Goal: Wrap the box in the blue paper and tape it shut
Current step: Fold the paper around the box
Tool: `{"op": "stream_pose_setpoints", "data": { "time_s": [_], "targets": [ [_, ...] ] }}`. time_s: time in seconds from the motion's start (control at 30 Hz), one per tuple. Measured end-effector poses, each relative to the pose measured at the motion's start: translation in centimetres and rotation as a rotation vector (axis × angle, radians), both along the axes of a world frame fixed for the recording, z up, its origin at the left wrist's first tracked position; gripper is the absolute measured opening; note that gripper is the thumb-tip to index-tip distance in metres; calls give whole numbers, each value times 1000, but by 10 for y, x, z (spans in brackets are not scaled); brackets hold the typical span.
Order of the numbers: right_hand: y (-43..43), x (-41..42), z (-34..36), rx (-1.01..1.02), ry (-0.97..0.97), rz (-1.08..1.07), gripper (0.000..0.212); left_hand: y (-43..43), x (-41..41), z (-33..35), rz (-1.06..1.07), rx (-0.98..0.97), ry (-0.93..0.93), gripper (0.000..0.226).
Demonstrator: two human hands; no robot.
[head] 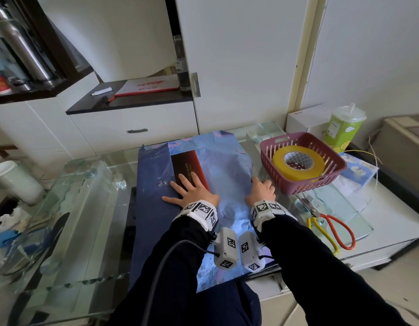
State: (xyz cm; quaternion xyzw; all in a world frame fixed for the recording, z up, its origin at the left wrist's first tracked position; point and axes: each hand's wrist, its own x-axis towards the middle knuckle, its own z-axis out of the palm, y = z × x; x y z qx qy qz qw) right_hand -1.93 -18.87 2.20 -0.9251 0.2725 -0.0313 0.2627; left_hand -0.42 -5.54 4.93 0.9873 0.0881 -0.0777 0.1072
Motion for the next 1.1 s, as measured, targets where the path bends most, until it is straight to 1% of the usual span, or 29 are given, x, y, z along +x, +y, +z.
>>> {"op": "stream_pose_setpoints", "data": {
  "time_s": [0.07, 0.17, 0.43, 0.57, 0.67, 0.8, 0.9, 0.97, 1.1],
  "targets": [
    [5, 2, 1, -11, 33, 31, 49, 6, 2, -3, -2, -12, 4, 86],
    [8, 7, 4, -18, 63, 18, 49, 13, 5, -6, -21, -39, 24, 86],
    [16, 17, 14, 105, 133, -52, 37, 30, 8, -15, -40, -96, 129, 84],
    [24, 27, 12, 166, 53, -197, 36, 37, 14, -11, -61, -89, 159, 83],
    [29, 32, 8, 223, 1, -247, 36, 42, 17, -10, -60, -98, 174, 80],
    [34, 37, 5, 248, -27, -239, 36, 54, 22, -14, -51, -128, 194, 73],
    [31, 37, 8, 249, -22, -229, 34, 62, 29, -16, -41, -248, 166, 65],
    [32, 37, 11, 251, -27, -207, 33, 64, 26, -21, -18, -327, 136, 68],
    [43, 41, 18, 256, -102, -109, 23, 64, 19, -27, 56, -360, 66, 78]
  ]
}}
